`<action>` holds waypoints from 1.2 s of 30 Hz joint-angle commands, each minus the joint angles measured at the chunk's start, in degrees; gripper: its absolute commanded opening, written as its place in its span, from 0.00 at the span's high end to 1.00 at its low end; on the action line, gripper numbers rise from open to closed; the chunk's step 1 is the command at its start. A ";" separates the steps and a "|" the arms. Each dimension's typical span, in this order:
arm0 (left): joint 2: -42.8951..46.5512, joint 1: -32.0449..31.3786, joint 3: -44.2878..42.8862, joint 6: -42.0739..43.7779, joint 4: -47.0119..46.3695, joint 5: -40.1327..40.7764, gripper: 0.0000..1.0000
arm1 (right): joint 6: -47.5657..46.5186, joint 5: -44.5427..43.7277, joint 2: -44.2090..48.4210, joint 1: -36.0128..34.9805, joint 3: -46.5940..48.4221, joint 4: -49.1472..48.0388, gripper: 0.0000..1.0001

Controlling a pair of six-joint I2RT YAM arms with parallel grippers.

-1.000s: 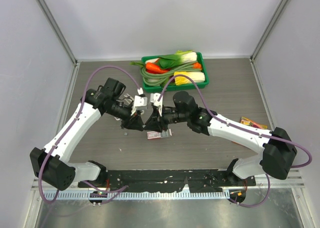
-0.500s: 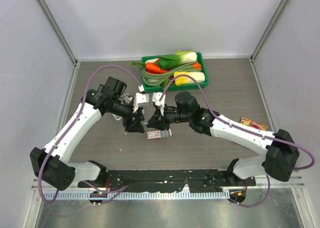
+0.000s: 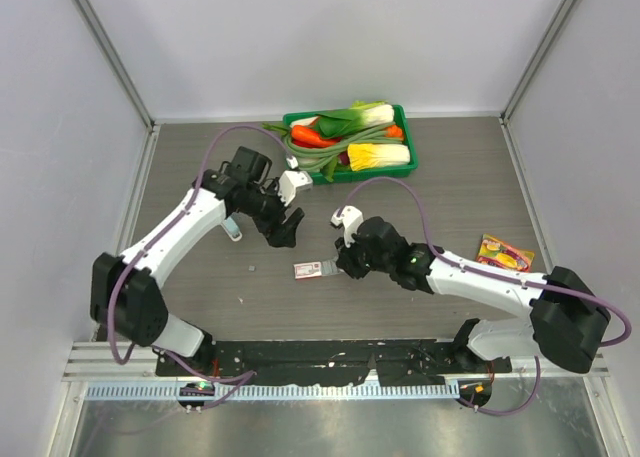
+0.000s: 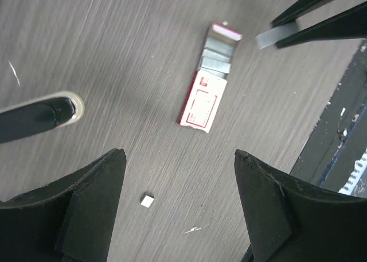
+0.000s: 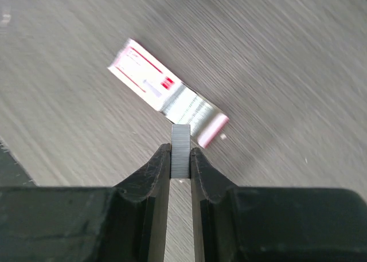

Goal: Unload the staples from the stapler

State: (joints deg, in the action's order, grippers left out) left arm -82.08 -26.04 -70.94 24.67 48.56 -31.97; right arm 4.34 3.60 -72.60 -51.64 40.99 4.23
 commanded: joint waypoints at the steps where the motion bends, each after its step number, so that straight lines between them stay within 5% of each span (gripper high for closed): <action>1: -4.13 -0.85 -1.58 -6.20 -4.34 6.11 0.20 | 11.37 -12.46 0.36 -0.39 -2.49 -2.38 0.99; 17: -10.37 -5.42 8.79 -10.51 -21.13 12.63 0.25 | 18.34 -25.21 -6.59 -7.07 -3.03 -10.47 0.99; 36: -10.99 -7.27 13.89 -13.24 -27.02 15.79 0.29 | 19.48 -26.10 -13.27 -8.22 -0.13 -12.14 0.99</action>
State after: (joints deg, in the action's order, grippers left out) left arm -93.49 -32.64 -57.74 12.34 24.58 -16.88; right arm 22.92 -20.58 -85.21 -59.53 37.85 -4.86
